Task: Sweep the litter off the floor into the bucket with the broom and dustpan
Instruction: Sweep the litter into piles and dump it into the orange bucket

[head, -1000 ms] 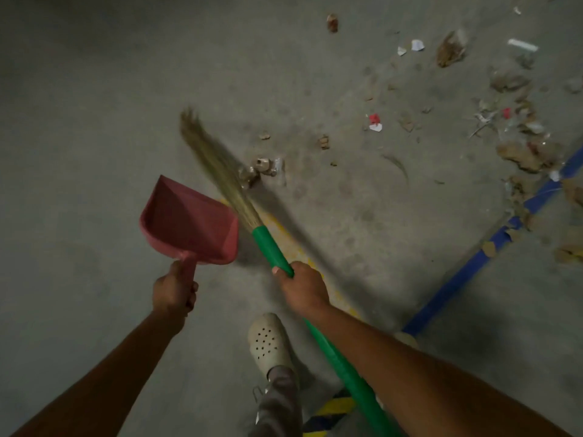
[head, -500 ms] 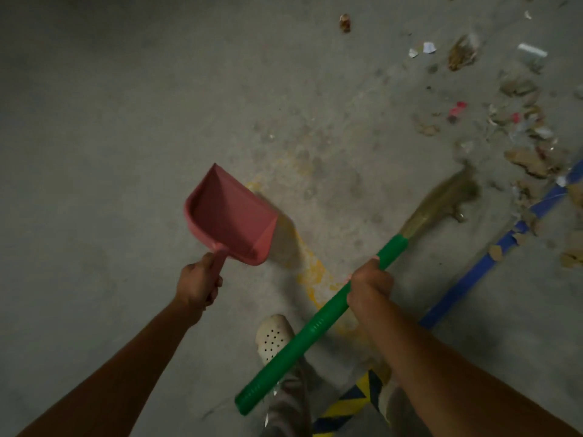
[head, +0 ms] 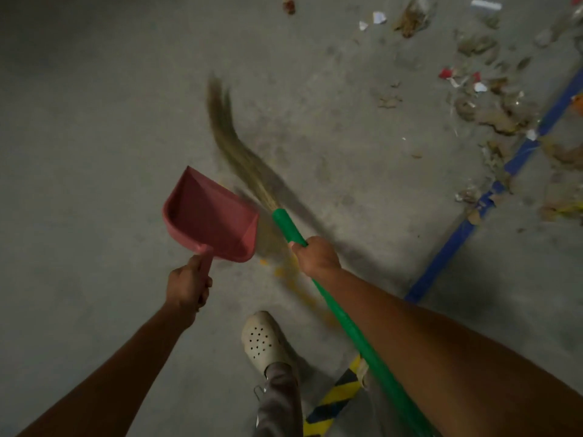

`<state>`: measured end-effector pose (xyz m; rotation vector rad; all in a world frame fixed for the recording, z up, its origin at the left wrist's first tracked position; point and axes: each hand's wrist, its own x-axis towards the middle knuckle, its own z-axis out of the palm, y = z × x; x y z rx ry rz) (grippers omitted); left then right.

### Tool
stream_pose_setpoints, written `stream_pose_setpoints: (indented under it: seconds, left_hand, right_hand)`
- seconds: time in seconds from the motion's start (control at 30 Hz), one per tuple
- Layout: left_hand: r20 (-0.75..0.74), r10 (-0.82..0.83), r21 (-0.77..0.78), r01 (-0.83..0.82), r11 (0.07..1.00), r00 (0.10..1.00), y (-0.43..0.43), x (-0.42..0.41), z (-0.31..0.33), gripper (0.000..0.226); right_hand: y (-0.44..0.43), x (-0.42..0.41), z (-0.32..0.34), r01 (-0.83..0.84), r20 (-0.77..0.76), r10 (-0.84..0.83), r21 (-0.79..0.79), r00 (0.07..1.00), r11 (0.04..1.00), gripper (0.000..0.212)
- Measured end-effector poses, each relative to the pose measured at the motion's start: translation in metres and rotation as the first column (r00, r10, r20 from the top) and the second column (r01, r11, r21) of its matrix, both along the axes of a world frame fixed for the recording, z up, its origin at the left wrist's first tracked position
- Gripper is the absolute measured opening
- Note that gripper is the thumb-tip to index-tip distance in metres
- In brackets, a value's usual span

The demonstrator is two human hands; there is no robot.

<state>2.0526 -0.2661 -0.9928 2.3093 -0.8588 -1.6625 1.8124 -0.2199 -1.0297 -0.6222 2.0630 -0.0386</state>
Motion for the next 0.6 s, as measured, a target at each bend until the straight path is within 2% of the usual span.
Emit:
stream_pose_setpoints:
  seconds: [0.07, 0.13, 0.2, 0.27, 0.37, 0.4, 0.47, 0.53, 0.6]
  left_hand:
    - [-0.003, -0.025, 0.002, 0.025, 1.000, 1.000, 0.003, -0.015, 0.000, 0.051]
    - [-0.006, -0.052, 0.000, 0.052, 0.999, 0.999, 0.007, -0.033, -0.001, 0.054]
    - [-0.008, -0.081, 0.004, 0.081, 0.997, 0.997, 0.011, -0.053, -0.002, 0.056]
    - [-0.018, -0.102, 0.008, 0.102, 0.995, 0.995, 0.016, -0.077, 0.000, 0.055]
    - [-0.032, -0.157, 0.001, 0.157, 0.988, 0.987, 0.025, -0.117, 0.003, 0.057]
    - [-0.038, -0.179, 0.001, 0.179, 0.984, 0.983, 0.028, -0.131, 0.004, 0.058]
    - [-0.050, -0.222, 0.004, 0.223, 0.975, 0.974, 0.035, -0.160, 0.005, 0.058]
    - [-0.056, -0.249, 0.006, 0.249, 0.968, 0.967, 0.043, -0.190, 0.005, 0.056]
    - [-0.059, -0.271, 0.015, 0.272, 0.962, 0.961, 0.055, -0.222, 0.006, 0.057]
  right_hand:
    - [0.014, -0.027, -0.014, 0.044, -0.029, -0.043, 0.042, 0.999, 0.998, 0.052]
    - [0.037, -0.062, -0.034, 0.204, -0.071, -0.199, 0.078, 0.977, 0.976, 0.059]
    - [0.071, -0.105, -0.060, 0.396, -0.121, -0.386, 0.075, 0.914, 0.915, 0.066]
    - [0.100, -0.143, -0.053, 0.547, -0.202, -0.533, 0.017, 0.822, 0.837, 0.071]
    - [0.129, -0.190, -0.009, 0.662, -0.306, -0.661, -0.116, 0.685, 0.740, 0.067]
    - [0.142, -0.207, -0.006, 0.690, -0.300, -0.702, -0.163, 0.646, 0.705, 0.072]
    - [0.173, -0.235, -0.005, 0.729, -0.235, -0.772, -0.254, 0.591, 0.635, 0.096]
    - [0.217, -0.262, -0.034, 0.702, -0.183, -0.763, -0.306, 0.620, 0.644, 0.097]
    - [0.235, -0.267, -0.007, 0.673, -0.149, -0.732, -0.304, 0.665, 0.674, 0.086]
